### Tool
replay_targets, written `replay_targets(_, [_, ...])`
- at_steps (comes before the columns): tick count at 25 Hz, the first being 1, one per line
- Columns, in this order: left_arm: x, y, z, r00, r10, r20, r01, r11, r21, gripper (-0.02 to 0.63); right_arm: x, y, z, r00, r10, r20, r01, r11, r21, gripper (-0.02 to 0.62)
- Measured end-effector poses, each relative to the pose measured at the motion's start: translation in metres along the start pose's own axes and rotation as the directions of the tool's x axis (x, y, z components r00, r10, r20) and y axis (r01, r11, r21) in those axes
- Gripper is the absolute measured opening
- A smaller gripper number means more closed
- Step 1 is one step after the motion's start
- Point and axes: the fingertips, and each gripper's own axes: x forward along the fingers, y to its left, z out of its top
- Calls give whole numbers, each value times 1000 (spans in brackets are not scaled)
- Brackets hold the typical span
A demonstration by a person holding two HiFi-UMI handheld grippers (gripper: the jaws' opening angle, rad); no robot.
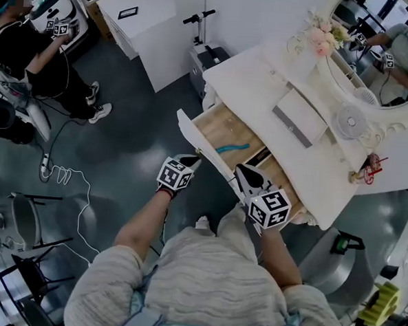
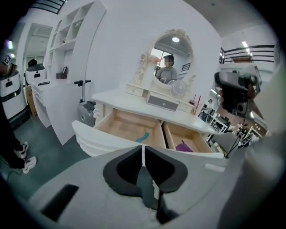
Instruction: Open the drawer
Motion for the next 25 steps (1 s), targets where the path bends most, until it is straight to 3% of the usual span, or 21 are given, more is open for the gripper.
replay_targets(5, [-34, -30, 47, 986, -49, 159, 43, 998, 44, 32, -7, 3, 11, 1000, -4, 12, 4, 1000, -29, 10])
replay_targets(12, [-85, -73, 100, 922, -142, 359, 98, 986, 138, 32, -23, 10, 18, 1000, -5, 20, 6, 998, -56, 11])
replay_targets(17, [-120, -101, 126, 870, -180, 459, 120, 980, 158, 32, -36, 20, 21, 999, 4, 32, -2, 998, -69, 10])
replay_targets(25, [-161, -140, 144, 806, -228, 546, 155, 972, 176, 32, -57, 26, 28, 997, -9, 78, 14, 998, -62, 9])
